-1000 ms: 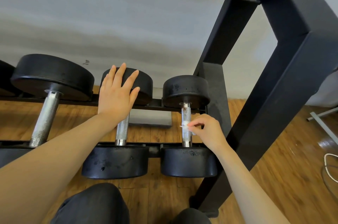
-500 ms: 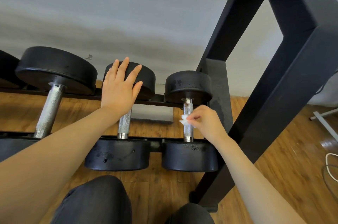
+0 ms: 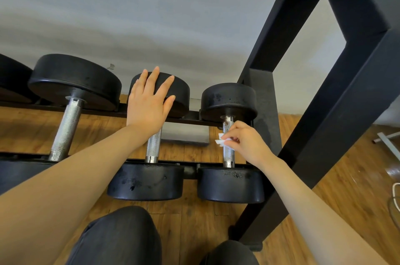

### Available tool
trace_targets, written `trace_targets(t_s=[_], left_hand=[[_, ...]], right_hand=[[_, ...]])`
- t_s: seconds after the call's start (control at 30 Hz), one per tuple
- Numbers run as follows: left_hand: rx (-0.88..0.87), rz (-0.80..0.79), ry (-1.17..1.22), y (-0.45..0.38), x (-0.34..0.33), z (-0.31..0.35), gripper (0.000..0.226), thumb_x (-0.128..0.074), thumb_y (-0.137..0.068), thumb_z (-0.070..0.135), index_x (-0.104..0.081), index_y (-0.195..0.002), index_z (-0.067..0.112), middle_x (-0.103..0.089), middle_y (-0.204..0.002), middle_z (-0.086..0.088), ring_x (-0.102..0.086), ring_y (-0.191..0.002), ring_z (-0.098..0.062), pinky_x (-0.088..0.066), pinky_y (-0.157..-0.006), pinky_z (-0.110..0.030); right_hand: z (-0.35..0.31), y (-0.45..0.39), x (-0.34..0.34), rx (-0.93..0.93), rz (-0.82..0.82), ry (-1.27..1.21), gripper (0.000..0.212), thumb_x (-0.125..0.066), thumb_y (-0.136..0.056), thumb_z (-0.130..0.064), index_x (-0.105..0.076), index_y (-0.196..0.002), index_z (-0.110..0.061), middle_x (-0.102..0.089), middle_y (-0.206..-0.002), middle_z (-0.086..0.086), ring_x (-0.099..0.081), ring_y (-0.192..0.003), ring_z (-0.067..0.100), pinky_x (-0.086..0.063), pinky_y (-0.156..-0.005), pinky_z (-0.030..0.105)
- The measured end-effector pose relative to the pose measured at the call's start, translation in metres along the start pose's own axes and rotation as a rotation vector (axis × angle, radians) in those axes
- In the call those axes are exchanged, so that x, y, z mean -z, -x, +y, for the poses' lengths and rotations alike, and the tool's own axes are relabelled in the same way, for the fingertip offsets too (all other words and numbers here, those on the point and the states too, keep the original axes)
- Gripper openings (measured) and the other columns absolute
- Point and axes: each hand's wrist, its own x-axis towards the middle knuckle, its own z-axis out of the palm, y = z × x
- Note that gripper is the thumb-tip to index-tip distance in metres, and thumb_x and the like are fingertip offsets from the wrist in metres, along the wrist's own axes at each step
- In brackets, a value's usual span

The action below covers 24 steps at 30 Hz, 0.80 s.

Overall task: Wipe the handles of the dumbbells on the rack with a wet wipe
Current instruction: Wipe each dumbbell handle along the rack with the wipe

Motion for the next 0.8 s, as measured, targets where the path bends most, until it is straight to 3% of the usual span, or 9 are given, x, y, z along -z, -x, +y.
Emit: trace_targets(t_s=[0.07, 0.23, 0.4, 0.6, 0.8], left_hand=[[0.004, -0.008, 0.003, 0.0, 0.0, -0.001, 0.051, -0.04, -0.102, 0.041, -0.039, -0.15, 0.024, -0.027, -0.16, -0.012, -0.02, -0.148, -0.036, -0.023, -0.116, -0.051], [0.004, -0.009, 0.009, 0.0, -0.001, -0.001, 0.051, -0.04, -0.102, 0.042, -0.038, -0.15, 0.025, -0.027, -0.16, -0.012, -0.02, -0.148, -0.036, -0.023, -0.116, -0.052], [0.004, -0.001, 0.014, 0.0, -0.003, -0.001, 0.05, -0.043, -0.102, 0.04, -0.04, -0.149, 0.024, -0.028, -0.159, -0.012, -0.021, -0.147, -0.036, -0.024, -0.116, -0.052], [-0.003, 0.0, 0.015, 0.0, -0.002, -0.001, 0.05, -0.043, -0.102, 0.04, -0.04, -0.149, 0.023, -0.028, -0.159, -0.013, -0.021, -0.147, -0.037, -0.024, -0.116, -0.053], [-0.001, 0.002, 0.012, 0.0, -0.002, -0.001, 0.05, -0.042, -0.101, 0.04, -0.04, -0.149, 0.023, -0.029, -0.159, -0.013, -0.021, -0.147, -0.037, -0.024, -0.116, -0.053]], right_hand=[[0.0, 0.001, 0.0, 0.014, -0.037, -0.002, 0.017, -0.067, -0.089, -0.019, -0.075, -0.104, -0.016, -0.052, -0.094, -0.008, -0.053, -0.084, 0.006, -0.041, -0.076, 0.013], [-0.005, 0.005, 0.009, 0.187, -0.351, 0.111, 0.014, -0.067, -0.089, -0.024, -0.077, -0.094, -0.017, -0.053, -0.091, -0.009, -0.051, -0.082, 0.006, -0.037, -0.071, 0.011], [-0.005, -0.004, 0.01, 0.127, -0.264, 0.155, 0.022, -0.064, -0.091, -0.022, -0.072, -0.11, -0.013, -0.044, -0.098, -0.011, -0.048, -0.084, 0.004, -0.032, -0.076, 0.014], [-0.007, 0.003, 0.014, 0.184, -0.427, 0.093, 0.015, -0.07, -0.087, -0.023, -0.077, -0.099, -0.018, -0.048, -0.084, -0.015, -0.047, -0.073, 0.0, -0.036, -0.067, 0.008], [-0.002, 0.006, 0.014, 0.139, -0.333, 0.041, 0.014, -0.074, -0.083, -0.022, -0.077, -0.097, -0.019, -0.048, -0.079, -0.019, -0.05, -0.074, 0.0, -0.038, -0.068, 0.009]])
